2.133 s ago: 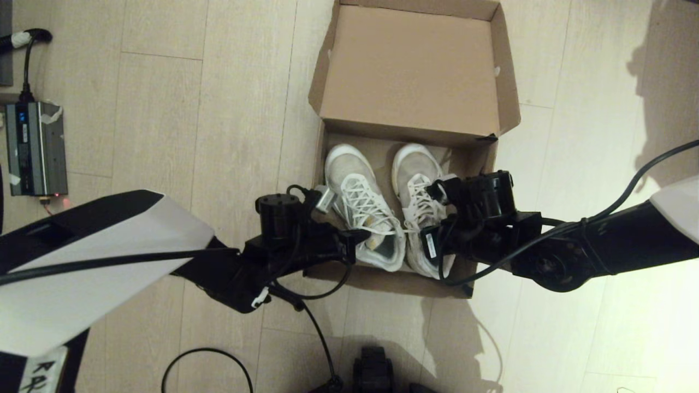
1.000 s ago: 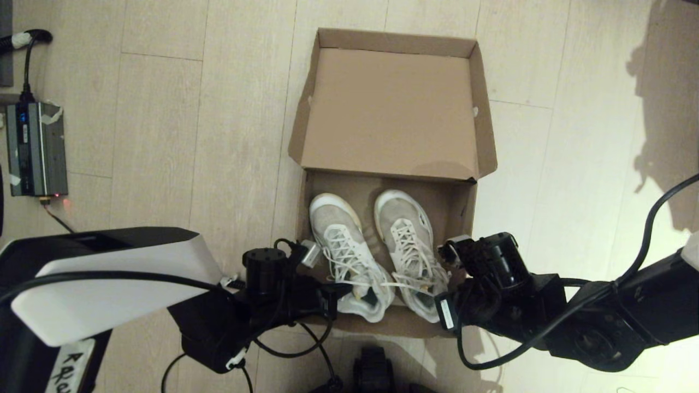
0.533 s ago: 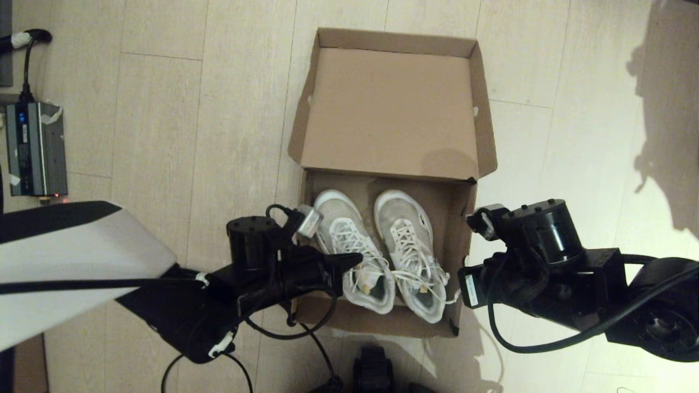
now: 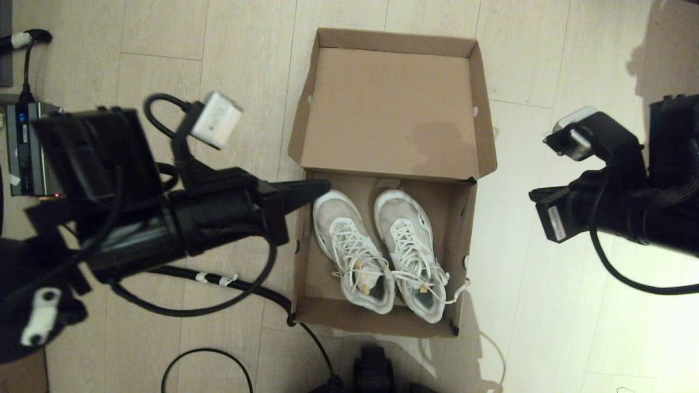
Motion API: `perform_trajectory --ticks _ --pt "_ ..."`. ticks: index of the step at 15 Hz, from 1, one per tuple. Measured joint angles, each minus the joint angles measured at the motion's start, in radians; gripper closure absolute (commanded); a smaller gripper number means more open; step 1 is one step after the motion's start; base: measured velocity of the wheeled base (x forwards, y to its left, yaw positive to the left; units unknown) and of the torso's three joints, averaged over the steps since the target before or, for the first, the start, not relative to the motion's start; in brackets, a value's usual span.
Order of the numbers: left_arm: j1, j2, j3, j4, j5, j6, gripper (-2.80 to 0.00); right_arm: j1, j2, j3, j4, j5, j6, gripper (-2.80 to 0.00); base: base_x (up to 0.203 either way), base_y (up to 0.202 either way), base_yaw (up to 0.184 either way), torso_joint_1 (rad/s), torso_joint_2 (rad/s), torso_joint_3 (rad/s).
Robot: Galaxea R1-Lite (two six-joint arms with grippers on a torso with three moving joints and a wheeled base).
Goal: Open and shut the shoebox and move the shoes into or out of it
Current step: Close the shoe box
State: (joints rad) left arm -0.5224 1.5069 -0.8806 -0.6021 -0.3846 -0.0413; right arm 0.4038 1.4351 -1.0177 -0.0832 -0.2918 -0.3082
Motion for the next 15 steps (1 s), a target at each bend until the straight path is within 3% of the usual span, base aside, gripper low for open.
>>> perform_trajectory --ticks 1,3,5,7,9,10,15 --pt "0.066 -0.044 -0.028 0.100 -0.010 0.039 0.00 -0.032 -0.001 -0.020 0.000 0.021 -0.057 0.00 0.000 0.000 0.000 0.000 0.00 0.000" --pt "0.245 -0.057 -0.066 0.176 -0.077 0.125 0.00 -0.074 0.027 -0.037 -0.030 0.086 -0.085 0.00 0.000 0.000 0.000 0.000 0.00 0.000" --pt "0.415 0.011 -0.102 0.131 -0.186 0.223 0.00 -0.118 0.068 -0.037 -0.131 0.199 -0.091 0.00 0.000 0.000 0.000 0.000 0.00 0.000" --pt "0.524 0.115 -0.169 0.077 -0.292 0.297 0.00 -0.177 0.106 -0.033 -0.198 0.383 -0.091 0.00 0.000 0.000 0.000 0.000 0.00 0.000" --pt "0.572 0.203 -0.243 0.056 -0.362 0.311 0.00 -0.245 0.147 -0.038 -0.217 0.556 -0.095 0.00 0.000 0.000 0.000 0.000 0.00 0.000" --pt "0.583 0.243 -0.271 0.050 -0.375 0.309 0.00 -0.269 0.168 -0.041 -0.227 0.601 -0.096 0.00 0.000 0.000 0.000 0.000 0.00 0.000" --pt "0.589 0.371 -0.354 0.041 -0.384 0.307 0.00 -0.295 0.215 -0.075 -0.242 0.619 -0.097 0.00 0.000 0.000 0.000 0.000 0.00 0.000"
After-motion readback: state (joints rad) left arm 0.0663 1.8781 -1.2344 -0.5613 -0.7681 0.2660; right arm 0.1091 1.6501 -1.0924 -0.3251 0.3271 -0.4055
